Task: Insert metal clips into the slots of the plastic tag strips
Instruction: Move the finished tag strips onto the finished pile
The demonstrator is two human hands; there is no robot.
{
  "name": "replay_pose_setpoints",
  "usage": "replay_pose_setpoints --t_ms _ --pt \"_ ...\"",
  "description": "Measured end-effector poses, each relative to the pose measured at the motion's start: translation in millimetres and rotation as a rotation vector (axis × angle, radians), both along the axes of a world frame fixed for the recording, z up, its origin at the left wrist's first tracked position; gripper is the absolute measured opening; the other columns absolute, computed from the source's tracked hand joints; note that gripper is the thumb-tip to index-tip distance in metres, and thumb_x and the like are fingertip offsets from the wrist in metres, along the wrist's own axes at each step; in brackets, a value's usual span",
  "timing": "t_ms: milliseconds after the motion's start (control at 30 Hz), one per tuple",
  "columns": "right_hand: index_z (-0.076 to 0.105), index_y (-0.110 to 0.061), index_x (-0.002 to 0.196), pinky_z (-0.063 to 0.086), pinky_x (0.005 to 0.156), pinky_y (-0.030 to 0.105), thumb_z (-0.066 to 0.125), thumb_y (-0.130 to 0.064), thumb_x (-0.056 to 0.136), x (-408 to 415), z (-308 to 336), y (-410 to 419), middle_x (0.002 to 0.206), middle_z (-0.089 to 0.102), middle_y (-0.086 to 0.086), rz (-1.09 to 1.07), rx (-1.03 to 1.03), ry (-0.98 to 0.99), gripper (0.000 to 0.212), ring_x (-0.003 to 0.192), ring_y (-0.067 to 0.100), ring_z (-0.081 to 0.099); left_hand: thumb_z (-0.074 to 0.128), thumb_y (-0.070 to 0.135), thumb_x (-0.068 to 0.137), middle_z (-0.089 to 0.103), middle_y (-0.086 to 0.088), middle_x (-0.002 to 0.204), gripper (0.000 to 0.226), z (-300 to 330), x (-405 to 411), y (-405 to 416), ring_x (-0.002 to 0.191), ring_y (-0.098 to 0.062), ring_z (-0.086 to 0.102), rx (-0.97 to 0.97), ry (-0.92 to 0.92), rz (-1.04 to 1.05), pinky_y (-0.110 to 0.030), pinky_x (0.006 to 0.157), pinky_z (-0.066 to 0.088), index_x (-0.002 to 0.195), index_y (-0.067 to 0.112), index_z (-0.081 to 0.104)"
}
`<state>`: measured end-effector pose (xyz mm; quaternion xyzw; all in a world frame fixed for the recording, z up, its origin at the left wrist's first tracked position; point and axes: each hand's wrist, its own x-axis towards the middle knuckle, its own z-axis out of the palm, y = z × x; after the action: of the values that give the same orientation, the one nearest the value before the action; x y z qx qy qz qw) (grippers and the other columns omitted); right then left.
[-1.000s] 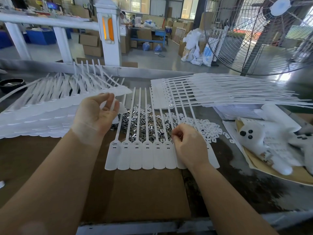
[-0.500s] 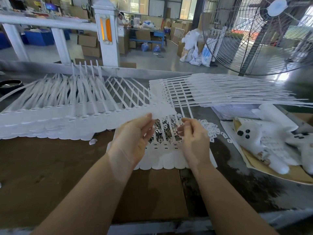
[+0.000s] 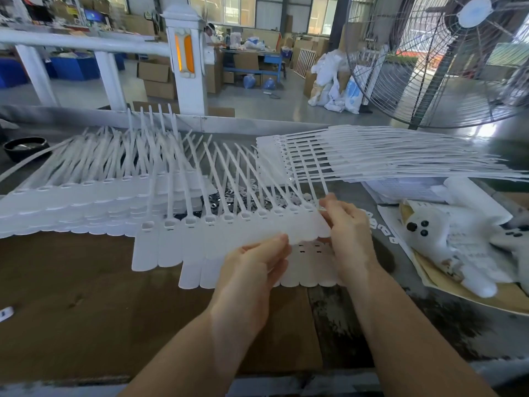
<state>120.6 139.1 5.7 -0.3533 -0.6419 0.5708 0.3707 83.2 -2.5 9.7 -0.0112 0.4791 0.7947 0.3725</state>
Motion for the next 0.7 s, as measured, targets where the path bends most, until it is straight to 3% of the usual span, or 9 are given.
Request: replay_pose_setpoints --t_ms 67,133,200,300,400,500,600,700 --pt "0.067 -0.024 0.087 0.046 0.063 0.023 0.06 -0.035 0.088 0 1 5 0.084 0.065 -0.009 0.054 0.029 -0.103 0.013 0.075 0.005 0.059 0.069 0.009 0.076 0.073 -0.008 0.093 0.031 0 5 0 0.089 -0.016 0.07 -0.002 0.003 -0.027 -0.025 0.078 0.052 0.105 -0.001 0.062" --pt "0.067 -0.022 0.107 0.046 0.064 0.02 0.064 -0.03 0.087 1 1 9 0.087 0.06 -0.016 0.106 0.052 -0.159 0.022 0.077 0.001 0.057 0.069 0.009 0.078 0.072 -0.009 0.098 0.029 0 8 0 0.094 -0.017 0.068 -0.016 -0.006 -0.036 -0.027 0.08 0.052 0.105 0.0 0.061" --pt "0.066 -0.021 0.113 0.05 0.064 0.02 0.067 -0.026 0.085 3 3 10 0.089 0.063 -0.01 0.114 -0.014 -0.12 0.028 0.077 0.005 0.062 0.068 0.009 0.08 0.07 -0.009 0.102 0.026 2 11 -1 0.098 -0.018 0.065 -0.02 -0.011 -0.041 -0.029 0.082 0.052 0.104 0.002 0.062" --pt "0.066 -0.021 0.112 0.053 0.082 0.035 0.069 -0.023 0.083 8 4 13 0.096 0.067 0.001 0.067 -0.065 -0.096 0.029 0.088 0.018 0.064 0.067 0.009 0.082 0.068 -0.007 0.104 0.019 6 12 -6 0.1 -0.018 0.063 -0.03 0.025 -0.018 -0.029 0.084 0.051 0.1 0.008 0.065" --pt "0.068 -0.028 0.09 0.051 0.091 0.045 0.07 -0.019 0.082 18 6 19 0.098 0.069 0.004 0.029 -0.096 -0.056 0.013 0.093 0.023 0.065 0.064 0.005 0.083 0.059 -0.01 0.111 0.021 6 9 -14 0.1 -0.021 0.061 -0.039 0.054 0.066 -0.03 0.089 0.051 0.102 0.015 0.063" --pt "0.066 -0.032 0.082 0.052 0.09 0.046 0.071 -0.016 0.081 29 6 27 0.099 0.068 0.003 -0.016 -0.117 -0.048 0.016 0.094 0.024 0.065 0.061 0.0 0.084 0.053 -0.012 0.116 0.027 5 7 -25 0.098 -0.021 0.06 -0.037 0.075 0.121 -0.028 0.085 0.05 0.103 0.019 0.06" --pt "0.066 -0.026 0.093 0.052 0.089 0.047 0.07 -0.011 0.081 36 6 30 0.107 0.066 0.009 -0.046 -0.156 -0.064 0.019 0.096 0.029 0.064 0.059 -0.003 0.084 0.056 -0.013 0.111 0.028 3 6 -34 0.094 -0.02 0.062 -0.04 0.067 0.128 -0.029 0.084 0.049 0.103 0.018 0.058" --pt "0.062 -0.023 0.087 0.053 0.071 0.034 0.067 -0.003 0.082 42 3 34 0.099 0.063 0.008 -0.089 -0.118 -0.1 0.021 0.083 0.023 0.063 0.058 -0.004 0.083 0.057 -0.017 0.113 0.031 0 3 -44 0.097 -0.021 0.062 -0.036 0.062 0.046 -0.03 0.089 0.049 0.109 0.012 0.056"
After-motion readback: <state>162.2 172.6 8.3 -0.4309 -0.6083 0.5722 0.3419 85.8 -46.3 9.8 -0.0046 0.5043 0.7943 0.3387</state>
